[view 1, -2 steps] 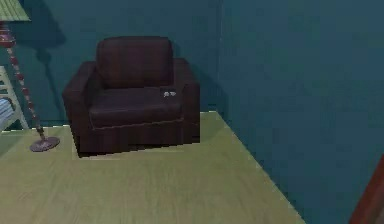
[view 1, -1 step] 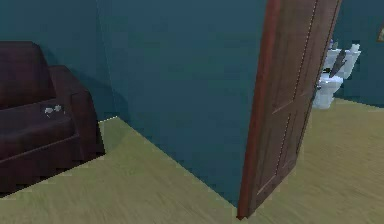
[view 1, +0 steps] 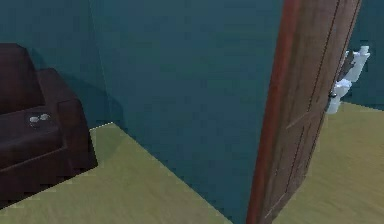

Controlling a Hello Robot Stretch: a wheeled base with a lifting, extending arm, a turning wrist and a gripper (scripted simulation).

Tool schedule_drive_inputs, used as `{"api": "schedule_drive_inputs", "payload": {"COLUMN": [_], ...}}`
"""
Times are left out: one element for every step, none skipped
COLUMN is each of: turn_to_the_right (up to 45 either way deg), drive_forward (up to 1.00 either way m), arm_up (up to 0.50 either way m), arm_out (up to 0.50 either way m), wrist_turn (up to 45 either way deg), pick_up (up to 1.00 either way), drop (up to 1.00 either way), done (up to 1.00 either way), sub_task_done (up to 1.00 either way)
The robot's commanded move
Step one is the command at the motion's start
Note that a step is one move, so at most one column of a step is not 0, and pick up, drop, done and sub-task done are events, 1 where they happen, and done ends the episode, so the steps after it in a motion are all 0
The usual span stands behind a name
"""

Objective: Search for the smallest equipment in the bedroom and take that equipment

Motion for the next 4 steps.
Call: {"api": "schedule_drive_inputs", "payload": {"turn_to_the_right": [-45.0, -45.0, -33.0, 0.0], "drive_forward": [0.00, 0.00, 0.00, 1.00], "arm_up": [0.00, 0.00, 0.00, 0.00], "arm_out": [0.00, 0.00, 0.00, 0.00], "wrist_turn": [0.0, 0.0, 0.0, 0.0], "pick_up": [0.00, 0.00, 0.00, 0.00], "drop": [0.00, 0.00, 0.00, 0.00], "done": [0.00, 0.00, 0.00, 0.00], "sub_task_done": [0.00, 0.00, 0.00, 0.00]}}
